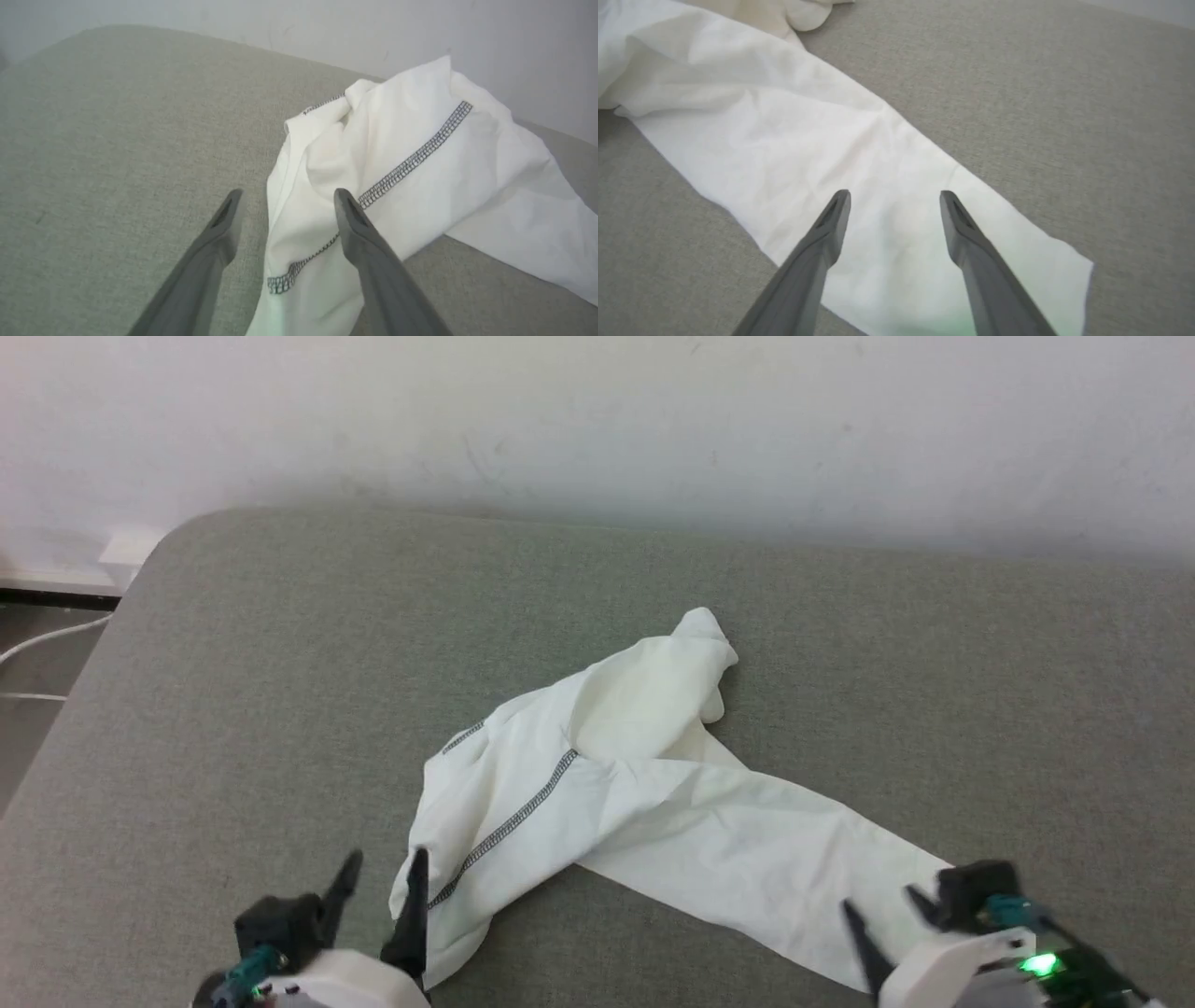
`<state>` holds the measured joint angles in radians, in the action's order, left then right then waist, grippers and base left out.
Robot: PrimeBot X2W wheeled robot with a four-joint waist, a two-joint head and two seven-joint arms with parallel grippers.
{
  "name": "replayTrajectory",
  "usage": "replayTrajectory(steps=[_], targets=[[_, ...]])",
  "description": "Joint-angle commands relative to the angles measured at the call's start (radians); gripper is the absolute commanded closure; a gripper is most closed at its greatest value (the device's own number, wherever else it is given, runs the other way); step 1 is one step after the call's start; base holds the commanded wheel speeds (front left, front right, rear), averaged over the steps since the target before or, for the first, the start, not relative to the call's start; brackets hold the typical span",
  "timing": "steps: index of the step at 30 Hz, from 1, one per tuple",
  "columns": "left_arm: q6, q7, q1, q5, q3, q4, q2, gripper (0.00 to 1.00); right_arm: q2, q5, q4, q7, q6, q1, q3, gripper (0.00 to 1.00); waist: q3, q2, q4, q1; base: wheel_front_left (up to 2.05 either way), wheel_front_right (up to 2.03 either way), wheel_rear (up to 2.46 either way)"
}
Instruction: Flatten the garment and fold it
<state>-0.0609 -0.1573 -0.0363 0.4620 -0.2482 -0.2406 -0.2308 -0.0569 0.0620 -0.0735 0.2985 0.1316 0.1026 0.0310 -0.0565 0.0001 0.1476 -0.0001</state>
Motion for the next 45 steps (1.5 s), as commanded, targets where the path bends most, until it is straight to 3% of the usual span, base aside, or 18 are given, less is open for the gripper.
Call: replayTrajectory(steps=[1, 7, 16, 17, 18, 24, 33, 37, 42, 43, 44, 45], targets=[[0.008, -0.048, 0.031, -0.028, 0.007, 0.021, -0.011, 0.0, -0.002, 0.037, 0.009, 0.02, -0.001, 0.014, 0.045, 0.0, 0.005, -0.0001, 0.007, 0.0001, 0.0, 0.0, 0.0], [0.006, -0.103, 0.069, -0.109, 0.038, 0.116, -0.003, 0.0, -0.097, 0.088, -0.006, 0.076, -0.001, -0.024, 0.22, 0.0, -0.007, -0.0001, 0.027, 0.0001, 0.0, 0.0, 0.0], [0.031, -0.104, 0.074, -0.171, 0.077, 0.157, 0.055, 0.0, -0.193, 0.124, -0.173, 0.136, -0.001, -0.137, 0.379, 0.0, -0.033, -0.0001, 0.053, 0.0001, 0.0, 0.0, 0.0], [0.034, -0.104, 0.073, -0.176, 0.081, 0.154, 0.061, 0.0, -0.201, 0.131, -0.194, 0.141, -0.001, -0.147, 0.389, 0.74, -0.036, -0.0001, 0.053, 0.0001, 0.0, 0.0, 0.0], [0.037, -0.104, 0.072, -0.18, 0.086, 0.15, 0.066, 0.0, -0.212, 0.132, -0.21, 0.141, -0.001, -0.157, 0.399, 1.0, -0.038, -0.0001, 0.051, 0.0001, 0.0, 0.0, 0.0], [0.051, -0.104, 0.054, -0.196, 0.122, 0.125, 0.079, 0.0, -0.288, 0.137, -0.228, 0.135, -0.001, -0.164, 0.309, 1.0, -0.024, -0.0001, 0.009, 0.0001, 0.0, 0.0, 0.0], [0.078, -0.104, 0.032, -0.218, 0.15, 0.103, 0.097, 0.0, -0.472, 0.089, -0.106, 0.271, -0.001, -0.028, -0.058, 1.0, 0.027, -0.0001, -0.081, 0.0001, 0.0, 0.0, 0.0], [0.088, -0.104, 0.032, -0.226, 0.148, 0.091, 0.108, 0.0, -0.467, 0.078, -0.079, 0.31, -0.001, 0.013, -0.136, 1.0, 0.032, -0.0001, -0.102, 0.0001, 0.0, 0.0, 0.0], [0.105, -0.104, 0.045, -0.223, 0.131, 0.05, 0.12, 0.0, -0.389, 0.078, -0.08, 0.267, -0.001, -0.007, -0.095, 1.0, 0.005, -0.0001, -0.119, 0.0001, 0.0, 0.0, 0.0], [0.109, -0.1, 0.053, -0.223, 0.123, 0.036, 0.122, 0.0, -0.374, 0.069, -0.087, 0.246, -0.001, -0.018, -0.085, 0.07, -0.003, -0.0001, -0.119, 0.0001, 0.0, 0.0, 0.0], [0.114, -0.093, 0.061, -0.222, 0.115, 0.023, 0.123, 0.0, -0.358, 0.063, -0.092, 0.227, -0.001, -0.028, -0.075, 0.0, -0.009, -0.0001, -0.118, 0.0001, 0.0, 0.0, 0.0], [0.119, -0.086, 0.07, -0.221, 0.109, 0.012, 0.123, 0.0, -0.344, 0.058, -0.092, 0.207, -0.001, -0.041, -0.068, 0.0, -0.014, -0.0001, -0.118, 0.0001, 0.0, 0.0, 0.0]])
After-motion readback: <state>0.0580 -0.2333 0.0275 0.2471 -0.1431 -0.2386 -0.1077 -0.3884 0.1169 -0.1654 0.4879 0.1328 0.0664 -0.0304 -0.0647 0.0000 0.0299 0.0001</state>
